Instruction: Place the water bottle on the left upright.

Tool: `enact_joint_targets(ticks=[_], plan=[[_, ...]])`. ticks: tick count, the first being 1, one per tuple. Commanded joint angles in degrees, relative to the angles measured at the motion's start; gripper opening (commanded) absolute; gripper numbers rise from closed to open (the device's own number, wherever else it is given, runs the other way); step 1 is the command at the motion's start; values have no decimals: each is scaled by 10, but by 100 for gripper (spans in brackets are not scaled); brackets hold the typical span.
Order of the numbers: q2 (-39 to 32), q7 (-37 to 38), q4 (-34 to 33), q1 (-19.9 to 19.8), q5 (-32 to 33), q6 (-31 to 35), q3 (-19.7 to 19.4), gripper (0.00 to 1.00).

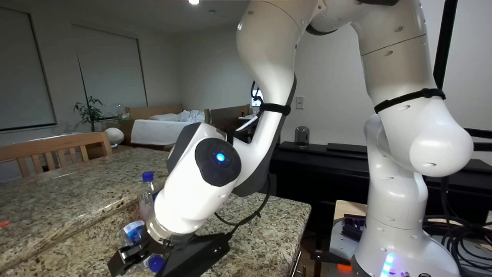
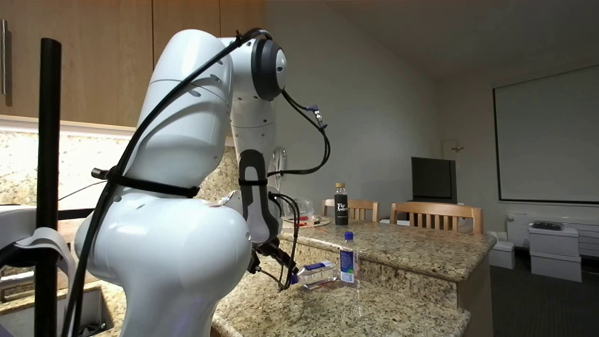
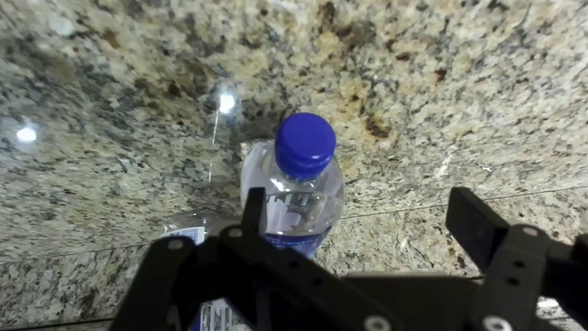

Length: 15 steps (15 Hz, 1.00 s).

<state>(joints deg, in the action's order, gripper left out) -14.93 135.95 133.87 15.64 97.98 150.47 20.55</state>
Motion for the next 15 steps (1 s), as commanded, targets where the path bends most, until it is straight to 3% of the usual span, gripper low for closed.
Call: enact_joint_targets(ticks=[1, 3, 12, 14, 15], plan=[[-24, 17, -18, 9, 9, -16, -4, 100], [-38, 4, -22, 7, -9, -15, -5, 100], [-106, 44, -57, 8, 18, -23, -19, 98], [-106, 53, -61, 10, 20, -36, -19, 71], [-105, 54, -62, 12, 20, -43, -18, 65]])
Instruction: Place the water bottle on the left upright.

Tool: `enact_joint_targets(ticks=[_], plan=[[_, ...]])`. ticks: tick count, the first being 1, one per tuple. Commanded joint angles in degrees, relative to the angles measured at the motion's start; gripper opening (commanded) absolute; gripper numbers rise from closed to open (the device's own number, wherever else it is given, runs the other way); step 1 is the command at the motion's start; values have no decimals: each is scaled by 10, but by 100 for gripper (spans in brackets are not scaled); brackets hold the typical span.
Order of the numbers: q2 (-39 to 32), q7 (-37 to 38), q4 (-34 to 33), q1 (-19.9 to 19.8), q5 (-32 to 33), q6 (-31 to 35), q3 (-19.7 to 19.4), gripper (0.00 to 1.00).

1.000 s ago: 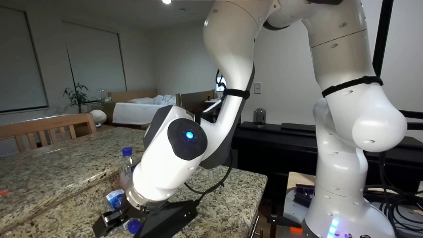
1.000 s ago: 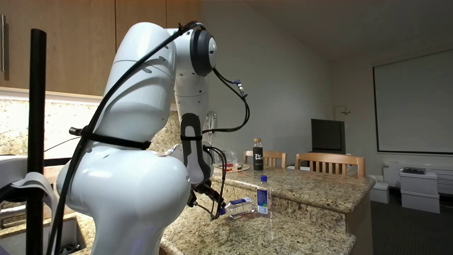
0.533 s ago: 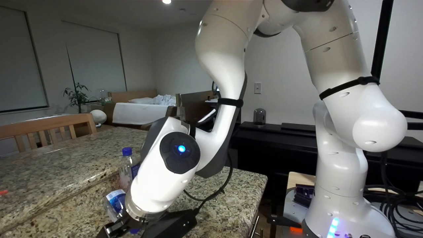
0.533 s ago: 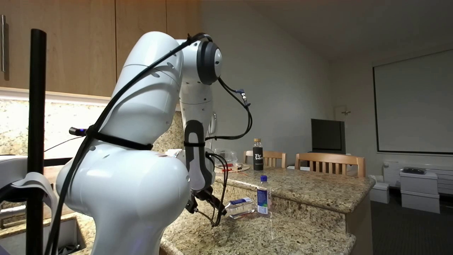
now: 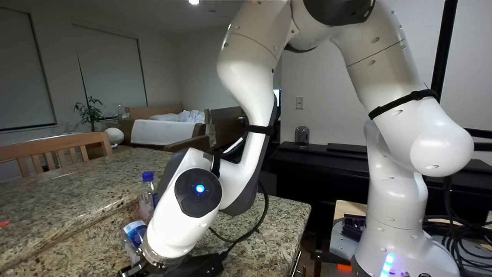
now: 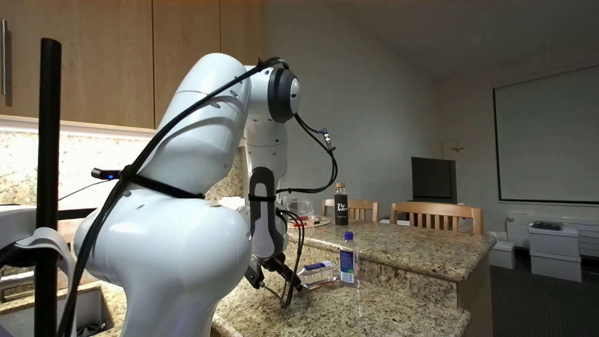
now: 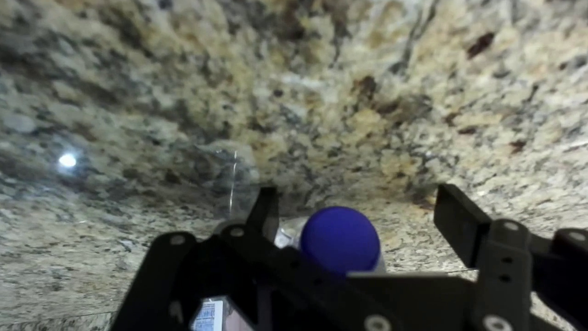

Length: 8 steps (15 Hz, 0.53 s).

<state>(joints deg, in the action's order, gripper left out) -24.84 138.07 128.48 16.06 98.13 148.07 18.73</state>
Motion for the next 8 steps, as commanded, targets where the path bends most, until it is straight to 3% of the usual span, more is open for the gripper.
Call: enact_joint_targets(ticks=[1, 8], plan=[[-5, 33, -9, 8, 17, -24, 0, 57], [5, 15, -5, 19, -6, -63, 7, 12]])
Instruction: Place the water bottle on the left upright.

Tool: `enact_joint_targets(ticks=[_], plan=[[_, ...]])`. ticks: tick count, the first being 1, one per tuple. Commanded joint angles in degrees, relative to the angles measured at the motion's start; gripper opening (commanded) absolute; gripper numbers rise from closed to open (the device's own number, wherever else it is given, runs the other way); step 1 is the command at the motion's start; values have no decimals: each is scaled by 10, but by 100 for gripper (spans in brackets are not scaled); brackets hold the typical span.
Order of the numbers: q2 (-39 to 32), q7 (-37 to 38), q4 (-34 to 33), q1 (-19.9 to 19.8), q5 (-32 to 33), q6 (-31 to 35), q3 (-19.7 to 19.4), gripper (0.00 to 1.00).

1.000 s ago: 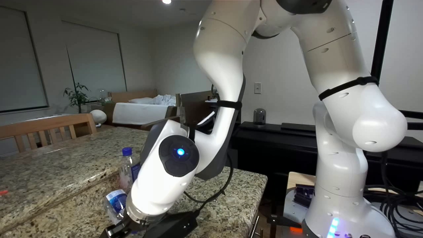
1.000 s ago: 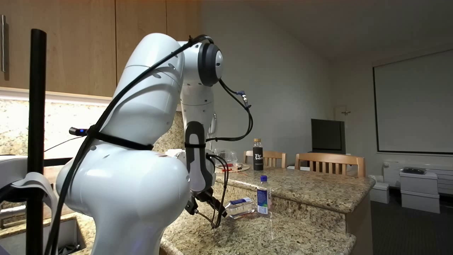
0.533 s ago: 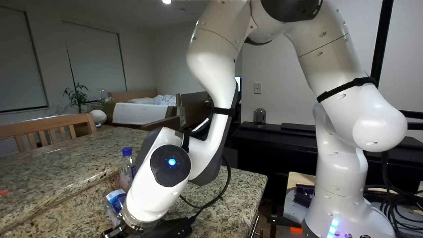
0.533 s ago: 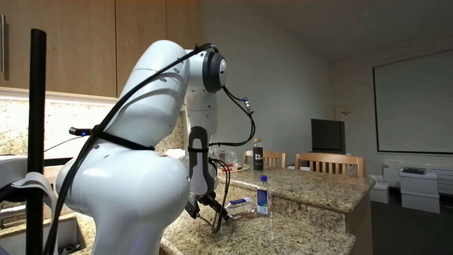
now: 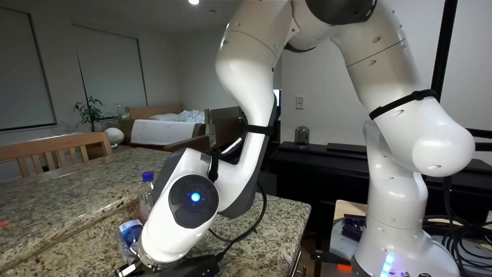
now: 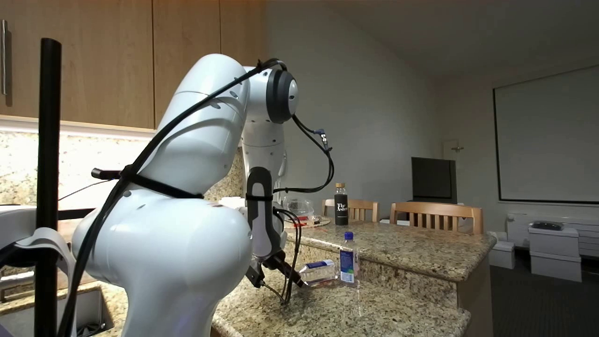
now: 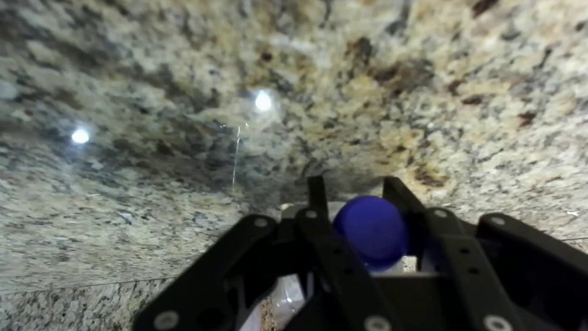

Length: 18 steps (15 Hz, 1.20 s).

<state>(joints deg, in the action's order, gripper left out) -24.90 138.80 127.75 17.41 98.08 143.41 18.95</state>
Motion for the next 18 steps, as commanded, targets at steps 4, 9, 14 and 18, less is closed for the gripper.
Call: enact_joint_targets(ticks=[4, 9, 14, 18], plan=[[14, -12, 7, 6, -23, -16, 9, 7], [23, -17, 2, 13, -40, -34, 11, 9], [23, -6, -15, 19, -42, -62, 9, 9], [22, -6, -28, 18, -49, -80, 6, 9]])
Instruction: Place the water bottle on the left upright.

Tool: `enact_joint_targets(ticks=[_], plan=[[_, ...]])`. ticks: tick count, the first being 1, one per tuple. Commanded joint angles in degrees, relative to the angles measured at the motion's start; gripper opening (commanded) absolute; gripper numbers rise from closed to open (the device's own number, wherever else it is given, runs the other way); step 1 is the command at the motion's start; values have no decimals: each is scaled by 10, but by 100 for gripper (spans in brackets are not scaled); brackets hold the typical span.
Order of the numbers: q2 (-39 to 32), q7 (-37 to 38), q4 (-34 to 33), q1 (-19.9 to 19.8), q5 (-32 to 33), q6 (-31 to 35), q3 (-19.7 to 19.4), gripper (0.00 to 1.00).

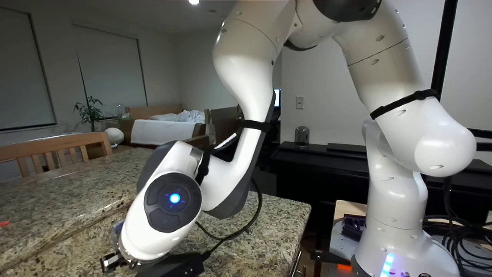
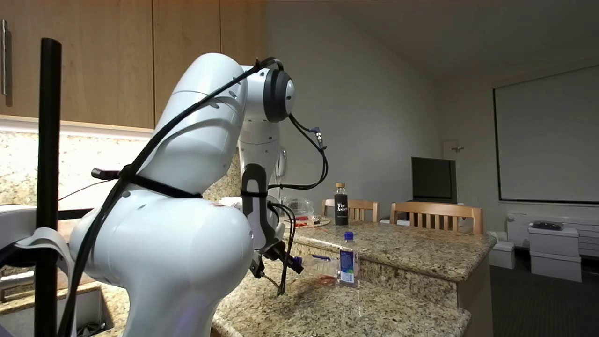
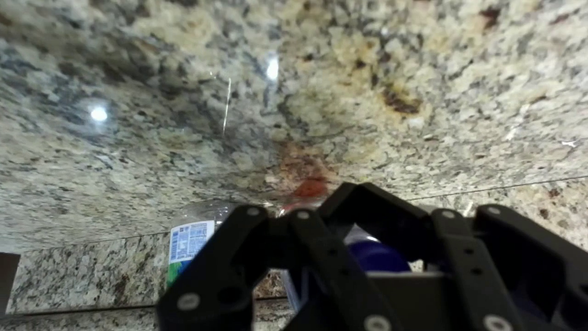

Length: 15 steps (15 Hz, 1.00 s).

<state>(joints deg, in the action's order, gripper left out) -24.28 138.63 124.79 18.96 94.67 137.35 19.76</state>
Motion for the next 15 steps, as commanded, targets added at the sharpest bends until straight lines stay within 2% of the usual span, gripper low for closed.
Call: enact_joint_targets(ticks=[1, 10, 15], plan=[[16, -5, 0, 2, -17, -22, -2, 9], [49, -1, 0, 2, -42, -41, -4, 8], [82, 3, 2, 4, -43, -74, -5, 8]])
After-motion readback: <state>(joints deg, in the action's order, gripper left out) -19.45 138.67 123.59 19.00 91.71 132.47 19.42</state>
